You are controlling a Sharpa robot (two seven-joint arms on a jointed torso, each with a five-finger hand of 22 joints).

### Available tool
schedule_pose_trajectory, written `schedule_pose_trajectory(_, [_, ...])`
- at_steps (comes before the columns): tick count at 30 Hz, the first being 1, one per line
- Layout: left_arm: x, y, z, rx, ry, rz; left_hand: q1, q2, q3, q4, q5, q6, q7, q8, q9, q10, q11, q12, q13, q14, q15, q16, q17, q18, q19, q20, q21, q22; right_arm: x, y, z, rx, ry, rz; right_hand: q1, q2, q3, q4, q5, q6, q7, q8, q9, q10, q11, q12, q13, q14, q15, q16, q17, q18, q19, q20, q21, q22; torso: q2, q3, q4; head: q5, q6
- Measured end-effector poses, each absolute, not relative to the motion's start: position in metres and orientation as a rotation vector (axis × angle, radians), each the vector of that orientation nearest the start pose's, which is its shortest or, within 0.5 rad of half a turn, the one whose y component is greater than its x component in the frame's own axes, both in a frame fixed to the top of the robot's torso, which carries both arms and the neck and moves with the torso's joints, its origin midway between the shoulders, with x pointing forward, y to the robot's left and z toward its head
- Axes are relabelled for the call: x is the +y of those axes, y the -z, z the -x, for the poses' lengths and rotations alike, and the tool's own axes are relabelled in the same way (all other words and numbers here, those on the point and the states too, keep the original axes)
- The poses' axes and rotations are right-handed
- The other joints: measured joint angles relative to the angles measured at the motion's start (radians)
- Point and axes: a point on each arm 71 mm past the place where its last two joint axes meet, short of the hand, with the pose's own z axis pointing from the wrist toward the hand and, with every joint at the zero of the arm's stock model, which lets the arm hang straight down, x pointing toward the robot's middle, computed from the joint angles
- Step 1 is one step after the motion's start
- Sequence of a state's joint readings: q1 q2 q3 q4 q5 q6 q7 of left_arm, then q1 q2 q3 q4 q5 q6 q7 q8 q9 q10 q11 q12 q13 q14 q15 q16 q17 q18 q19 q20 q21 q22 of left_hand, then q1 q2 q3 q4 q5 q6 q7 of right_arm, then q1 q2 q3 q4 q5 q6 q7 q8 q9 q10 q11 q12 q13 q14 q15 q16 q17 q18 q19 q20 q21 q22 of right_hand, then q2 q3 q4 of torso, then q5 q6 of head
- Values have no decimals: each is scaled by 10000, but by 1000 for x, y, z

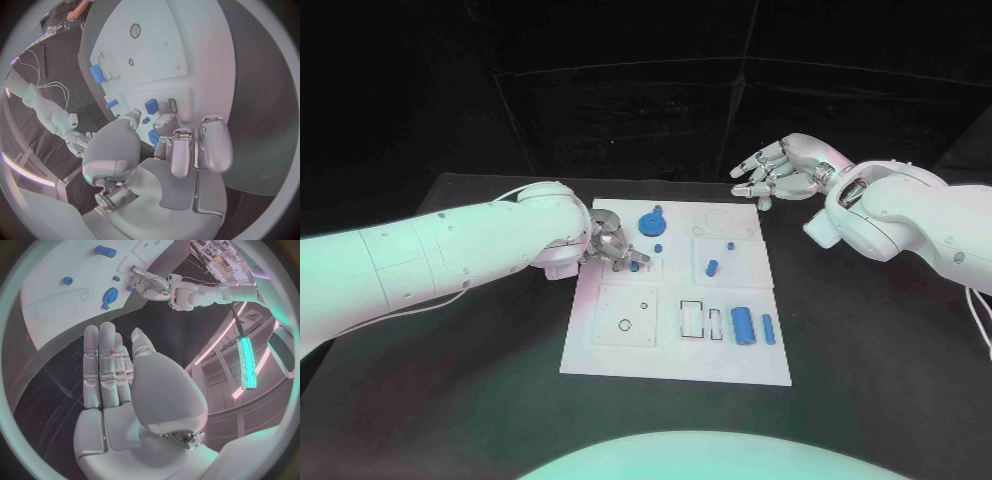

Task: Assemble the parts on the task board

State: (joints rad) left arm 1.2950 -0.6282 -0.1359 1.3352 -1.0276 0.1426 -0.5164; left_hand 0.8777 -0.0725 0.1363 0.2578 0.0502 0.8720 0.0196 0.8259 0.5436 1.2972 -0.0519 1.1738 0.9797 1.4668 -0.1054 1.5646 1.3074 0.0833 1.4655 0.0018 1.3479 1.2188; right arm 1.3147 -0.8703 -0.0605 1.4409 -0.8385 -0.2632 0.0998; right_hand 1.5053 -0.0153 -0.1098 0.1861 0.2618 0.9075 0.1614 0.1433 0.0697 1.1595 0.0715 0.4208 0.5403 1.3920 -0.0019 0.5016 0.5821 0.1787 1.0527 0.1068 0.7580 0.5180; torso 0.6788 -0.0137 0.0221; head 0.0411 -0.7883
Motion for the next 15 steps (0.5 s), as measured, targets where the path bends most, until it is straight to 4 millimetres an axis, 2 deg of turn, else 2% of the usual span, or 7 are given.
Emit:
schedule_pose_trajectory(5, [169, 211, -513, 23081, 4010, 1433, 63, -63, -279, 119, 0, 0, 0, 0, 0, 0, 0, 0, -80, 0, 0, 0, 0, 0, 0, 0, 0, -38, -238, 141, -516, 16608, -9914, -3142, 0, 0, 0, 0, 0, 0, 0, 0, 0, 0, 0, 0, 0, 0, 0, 0, -1, 0, 0, 0, 0, 0, 0, 0, 0, -3, 0])
schedule_pose_trajectory(9, [172, 197, -517, 22755, 4188, 1595, 441, -12, -516, 92, 0, -64, 17, 0, -31, -102, 23, -162, -268, 0, 1, 0, 0, 2, 0, 0, -106, -194, -238, 141, -516, 16608, -9910, -3142, 0, 0, 0, 0, 0, 0, 0, 0, 0, 0, 0, 0, 0, 0, 0, 0, -1, 0, 0, 0, 0, 0, 0, 0, 0, -7, 25])
schedule_pose_trajectory(12, [174, 186, -520, 22538, 4336, 1711, 910, 97, -679, 6, 0, -259, 110, -79, -88, -387, 91, -436, -650, 0, 1, 0, 0, 1, 0, 0, -322, -476, -238, 141, -517, 16605, -9893, -3150, 0, 0, 0, 0, 0, 0, 0, 0, 0, 0, 0, 0, 0, 0, 0, 0, -1, 0, 0, 0, 0, 1, 0, 0, 0, -7, 45])
schedule_pose_trajectory(15, [179, 176, -525, 22386, 4370, 1867, 1449, 259, -754, -159, 0, -586, 217, -282, -204, -812, 205, -884, -1284, -6, 13, 0, 0, 3, -82, 82, -588, -836, -239, 141, -517, 16604, -9875, -3159, 1, 0, 0, 0, 0, 0, 0, 0, 0, 0, 0, 0, 0, 0, 0, 0, -2, 0, 0, 0, 0, 1, 0, 2, 0, -4, 68])
